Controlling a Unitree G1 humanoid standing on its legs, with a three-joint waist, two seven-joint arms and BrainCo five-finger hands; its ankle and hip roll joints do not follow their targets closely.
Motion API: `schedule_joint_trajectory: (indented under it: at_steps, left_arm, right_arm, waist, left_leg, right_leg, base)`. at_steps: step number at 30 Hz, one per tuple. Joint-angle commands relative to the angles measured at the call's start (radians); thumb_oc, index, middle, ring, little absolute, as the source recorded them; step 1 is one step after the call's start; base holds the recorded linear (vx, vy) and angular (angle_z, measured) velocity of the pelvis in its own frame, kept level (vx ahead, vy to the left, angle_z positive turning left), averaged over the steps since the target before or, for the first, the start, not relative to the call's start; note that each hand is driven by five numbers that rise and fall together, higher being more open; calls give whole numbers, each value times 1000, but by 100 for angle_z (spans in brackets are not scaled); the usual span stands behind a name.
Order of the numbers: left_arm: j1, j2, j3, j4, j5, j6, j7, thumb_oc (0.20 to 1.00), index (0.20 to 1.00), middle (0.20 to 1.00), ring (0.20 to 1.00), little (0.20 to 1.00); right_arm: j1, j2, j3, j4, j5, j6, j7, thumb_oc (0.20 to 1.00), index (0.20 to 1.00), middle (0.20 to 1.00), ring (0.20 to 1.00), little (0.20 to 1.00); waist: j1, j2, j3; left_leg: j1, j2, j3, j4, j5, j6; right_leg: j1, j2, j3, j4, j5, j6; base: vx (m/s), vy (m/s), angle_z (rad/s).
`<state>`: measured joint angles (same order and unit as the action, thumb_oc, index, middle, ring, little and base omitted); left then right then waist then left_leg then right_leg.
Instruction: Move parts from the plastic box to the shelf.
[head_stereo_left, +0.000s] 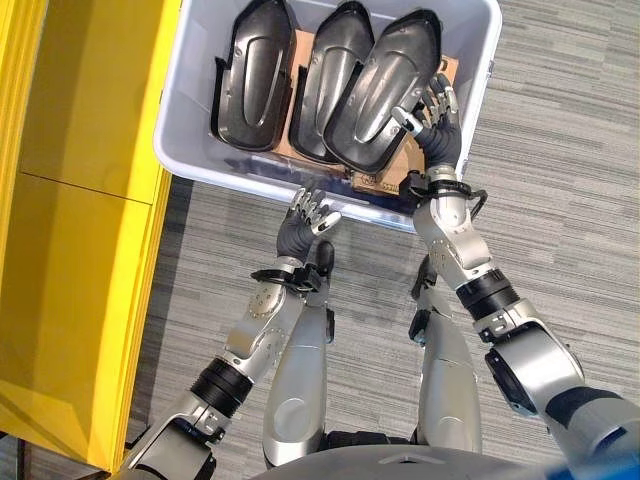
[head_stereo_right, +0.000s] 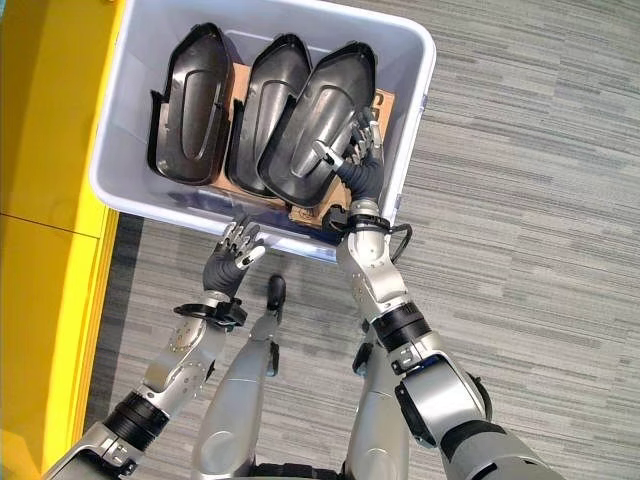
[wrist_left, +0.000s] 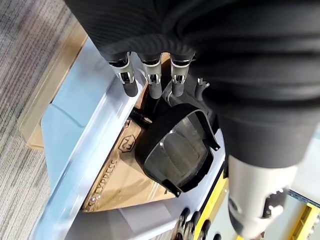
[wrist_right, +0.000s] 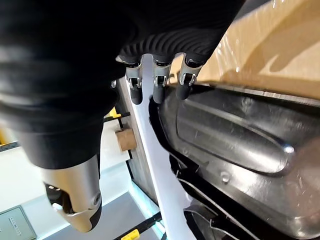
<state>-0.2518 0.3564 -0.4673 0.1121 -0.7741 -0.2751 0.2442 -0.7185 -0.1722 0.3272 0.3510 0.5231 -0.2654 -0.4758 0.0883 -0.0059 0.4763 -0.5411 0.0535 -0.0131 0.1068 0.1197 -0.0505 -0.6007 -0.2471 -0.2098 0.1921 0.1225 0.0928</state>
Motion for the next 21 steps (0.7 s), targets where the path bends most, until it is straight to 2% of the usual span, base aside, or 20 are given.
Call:
schedule_joint_trajectory:
  at_steps: [1, 6, 11, 15, 18, 21]
  left_arm:
    - [28, 23, 64, -95, 19, -40, 3, 1000, 1000, 1000, 1000, 1000]
    - [37, 22, 63, -100, 31, -41, 8, 1000, 1000, 1000, 1000, 1000]
    - [40, 27, 62, -106, 31, -46, 12, 1000, 1000, 1000, 1000, 1000]
    - [40, 36, 60, -114, 25, -57, 13, 1000, 1000, 1000, 1000, 1000]
    - [37, 37, 53, -114, 24, -60, 14, 1000, 1000, 1000, 1000, 1000]
    - [34, 42, 45, -123, 25, -65, 16, 1000, 1000, 1000, 1000, 1000]
  right_arm:
    - [-20, -9, -5, -141, -110, -54, -8, 1000, 1000, 1000, 1000, 1000]
    - [19, -14, -2, -177, -160, -48, -21, 1000, 1000, 1000, 1000, 1000]
    - [5, -13, -4, -123, -186, -30, -47, 1000, 1000, 1000, 1000, 1000]
    - [-107, -23, -35, 50, -216, 2, -99, 1000, 1000, 1000, 1000, 1000]
    - [-152, -26, -41, 109, -216, 9, -113, 1000, 1000, 1000, 1000, 1000]
    - [-223, -60, -46, 221, -268, 43, -159, 1000, 1000, 1000, 1000, 1000]
  waist:
    - [-14, -35, 44]
    - [-21, -39, 44]
    - [-20, -35, 44]
    - [-5, -17, 44]
    - [2, -10, 44]
    - [11, 2, 44]
  left_leg:
    - [-53, 17, 44, 118, -126, 25]
    - [-57, 16, 49, 117, -124, 25]
    - [-67, 16, 47, 118, -123, 26]
    - [-88, 12, 45, 115, -121, 27]
    - [-100, 10, 46, 116, -121, 27]
    - [-122, 5, 45, 120, -124, 28]
  right_leg:
    - [156, -31, -23, -103, -30, 47]
    - [151, -30, -18, -105, -28, 47]
    - [141, -32, -18, -106, -25, 48]
    - [120, -34, -20, -101, -24, 47]
    - [108, -34, -21, -97, -26, 47]
    - [87, -32, -22, -91, -29, 48]
  base:
    - [0, 0, 0]
    - [0, 0, 0]
    - [0, 0, 0]
    - [0, 0, 0]
    - [0, 0, 0]
    - [10, 10, 1]
